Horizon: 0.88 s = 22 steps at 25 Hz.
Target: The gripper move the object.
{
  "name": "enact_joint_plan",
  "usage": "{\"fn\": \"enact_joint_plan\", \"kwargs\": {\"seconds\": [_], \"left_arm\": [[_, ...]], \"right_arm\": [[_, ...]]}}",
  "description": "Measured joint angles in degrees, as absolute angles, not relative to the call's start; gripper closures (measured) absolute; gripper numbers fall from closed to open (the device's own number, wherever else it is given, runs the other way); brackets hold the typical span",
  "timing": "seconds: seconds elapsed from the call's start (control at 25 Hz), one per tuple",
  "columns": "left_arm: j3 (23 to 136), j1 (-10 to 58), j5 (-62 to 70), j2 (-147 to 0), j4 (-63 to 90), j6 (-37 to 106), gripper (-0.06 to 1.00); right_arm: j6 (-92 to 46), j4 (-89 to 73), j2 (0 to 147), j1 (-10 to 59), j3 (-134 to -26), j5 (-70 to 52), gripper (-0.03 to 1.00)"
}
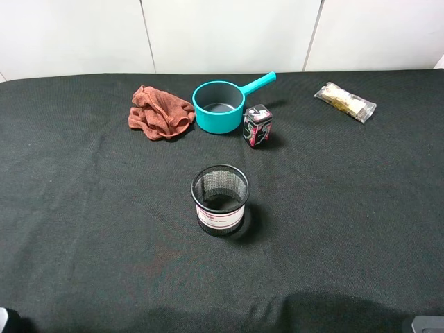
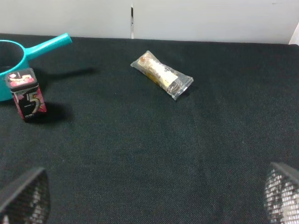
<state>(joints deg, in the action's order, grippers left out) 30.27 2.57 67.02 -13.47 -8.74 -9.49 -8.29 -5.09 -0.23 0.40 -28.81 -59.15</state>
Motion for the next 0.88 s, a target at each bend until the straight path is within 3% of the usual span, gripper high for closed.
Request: {"fn": "enact_joint_plan", "kwargs": {"seconds": [0.88], "left_arm": [[27.7,2.6,61.3,0.2,-6.2,-2.1,0.24]], "right_arm": [[-8.3,-5.1,-0.2,0.4,-28.8,-59.2,0.27]]}}
